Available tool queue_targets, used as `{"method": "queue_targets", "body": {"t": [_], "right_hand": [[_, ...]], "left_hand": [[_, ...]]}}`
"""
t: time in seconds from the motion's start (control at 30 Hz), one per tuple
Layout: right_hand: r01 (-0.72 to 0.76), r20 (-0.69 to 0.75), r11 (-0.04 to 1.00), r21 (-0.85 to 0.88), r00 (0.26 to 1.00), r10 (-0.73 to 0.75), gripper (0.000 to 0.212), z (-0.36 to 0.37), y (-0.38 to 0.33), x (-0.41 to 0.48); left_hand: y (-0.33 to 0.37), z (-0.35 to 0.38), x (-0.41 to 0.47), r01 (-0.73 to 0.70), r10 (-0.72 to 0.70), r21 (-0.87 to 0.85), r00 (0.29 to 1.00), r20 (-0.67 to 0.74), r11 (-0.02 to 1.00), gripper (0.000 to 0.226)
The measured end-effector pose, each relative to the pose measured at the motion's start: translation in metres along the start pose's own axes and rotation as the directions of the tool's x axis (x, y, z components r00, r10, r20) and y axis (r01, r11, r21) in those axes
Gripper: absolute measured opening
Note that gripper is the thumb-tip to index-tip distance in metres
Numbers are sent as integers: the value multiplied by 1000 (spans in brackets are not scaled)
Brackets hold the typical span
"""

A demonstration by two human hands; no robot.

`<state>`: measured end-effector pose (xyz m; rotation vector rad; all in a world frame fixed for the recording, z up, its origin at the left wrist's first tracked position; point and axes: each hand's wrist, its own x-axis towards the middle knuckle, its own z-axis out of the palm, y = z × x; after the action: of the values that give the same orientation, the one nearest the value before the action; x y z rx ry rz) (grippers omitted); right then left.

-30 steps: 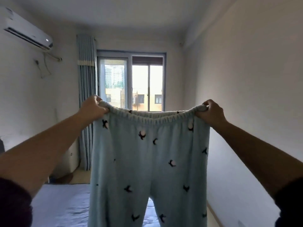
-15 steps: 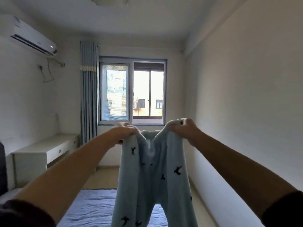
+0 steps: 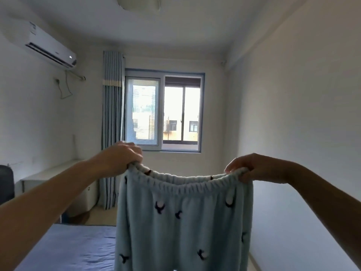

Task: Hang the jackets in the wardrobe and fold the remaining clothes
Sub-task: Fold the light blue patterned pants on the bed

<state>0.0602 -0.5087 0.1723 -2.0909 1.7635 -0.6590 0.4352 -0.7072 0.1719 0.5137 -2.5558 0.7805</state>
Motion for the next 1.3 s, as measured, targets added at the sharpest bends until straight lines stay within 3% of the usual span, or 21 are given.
{"method": "queue_targets", "body": {"t": [0.07,0.13,0.2,0.27,0.33,0.47,0.53,0.67,0.77,0.83,0.9,0.97,1.03,1.1,1.17,1.23,1.3], "right_hand": [[-57,94,871,-487,989,118,23,4,-11,11],[-32,44,722,-691,995,86,16,13,-15,21],[83,-76,744,-663,981,-177,18,21,-17,22],[215,-172,741,-636,897,-408,19,29,-20,22],[280,-211,692,-666,819,-534,16,38,-30,26],[376,-229,612,-696,691,-685,16,44,-62,35],[411,-289,627,-662,632,-719,11,42,-71,35],[411,-357,736,-537,680,-640,9,42,-79,35],[406,-302,806,-431,777,-552,5,47,-72,31],[299,-297,914,-275,877,-377,6,44,-58,21],[122,-277,984,-130,948,-155,13,43,-38,12],[-59,-229,998,-32,972,50,22,48,-18,8],[-177,-188,984,0,967,174,31,61,-6,8],[-191,-135,982,11,972,190,30,75,0,8],[-161,-35,986,-32,986,160,10,87,3,5],[-123,34,971,-206,991,133,17,96,7,2],[-85,16,914,-398,995,100,21,101,9,-1]], "left_hand": [[7,-7,10,-65,85,117,982,-172,991,21],[16,-9,20,-84,126,185,965,-228,979,27],[19,-4,23,-66,94,114,960,-263,991,30],[18,1,21,-30,12,-59,961,-277,998,30],[24,0,25,-36,-13,-153,953,-302,988,26],[42,-9,39,-82,-37,-268,910,-412,960,21],[43,-11,37,-65,-102,-320,872,-479,945,18],[49,-12,37,-123,-149,-389,787,-599,913,13],[42,-7,29,0,-120,-239,864,-488,971,10],[29,3,11,76,-119,-134,927,-356,988,16],[22,17,-9,191,-221,-261,971,-92,946,31],[27,35,-25,314,-257,-335,945,204,888,30],[33,52,-37,350,-252,-256,904,346,901,17],[41,64,-45,270,-196,-144,900,388,952,37],[50,71,-50,179,-138,-64,903,407,982,50],[56,76,-53,126,-104,-35,918,382,991,37],[62,74,-52,129,-82,-113,933,350,985,16]]}}
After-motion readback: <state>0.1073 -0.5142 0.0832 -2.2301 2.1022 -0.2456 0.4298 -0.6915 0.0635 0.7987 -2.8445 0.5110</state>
